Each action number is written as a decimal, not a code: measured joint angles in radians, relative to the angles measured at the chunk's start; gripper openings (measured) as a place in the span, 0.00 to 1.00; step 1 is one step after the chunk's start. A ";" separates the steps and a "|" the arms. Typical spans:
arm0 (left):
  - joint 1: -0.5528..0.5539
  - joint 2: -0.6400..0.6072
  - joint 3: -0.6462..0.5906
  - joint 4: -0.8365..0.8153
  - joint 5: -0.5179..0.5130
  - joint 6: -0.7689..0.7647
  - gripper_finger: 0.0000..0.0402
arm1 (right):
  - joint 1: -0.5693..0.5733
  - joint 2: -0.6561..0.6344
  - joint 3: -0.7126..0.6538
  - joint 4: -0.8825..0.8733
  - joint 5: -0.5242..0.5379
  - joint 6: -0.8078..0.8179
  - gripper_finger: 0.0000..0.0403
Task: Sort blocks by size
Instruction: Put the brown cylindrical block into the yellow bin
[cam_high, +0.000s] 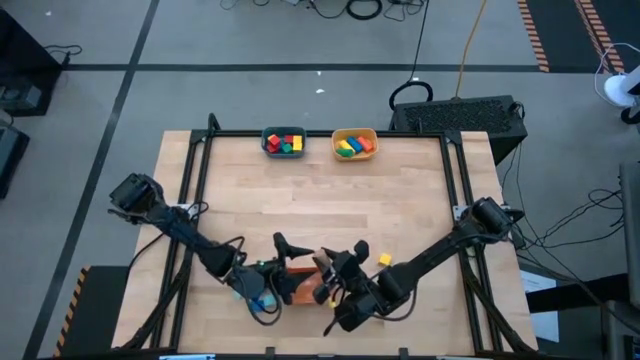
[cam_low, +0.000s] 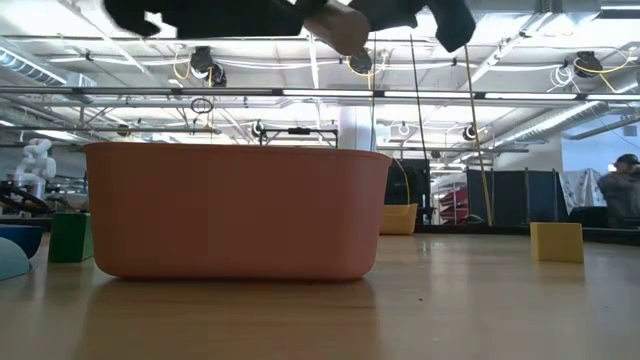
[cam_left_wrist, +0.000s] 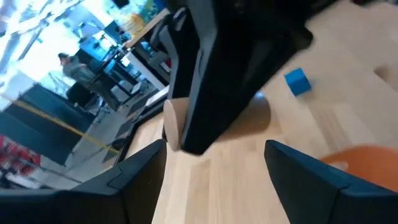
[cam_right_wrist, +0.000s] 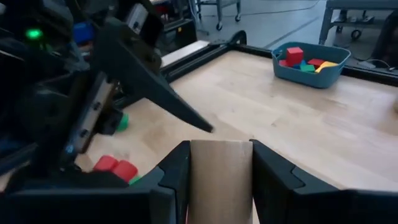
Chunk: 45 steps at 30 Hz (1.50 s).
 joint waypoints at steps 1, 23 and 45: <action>0.007 0.000 0.000 0.008 0.000 -0.011 0.68 | -0.004 0.000 0.000 0.010 0.000 -0.004 0.27; 0.074 0.000 0.000 -0.002 0.040 -0.191 0.68 | -0.006 0.000 0.000 0.028 0.061 -0.034 0.27; 0.078 0.000 0.000 0.078 0.070 -0.007 0.99 | -0.018 -0.001 0.000 0.065 0.104 -0.019 0.28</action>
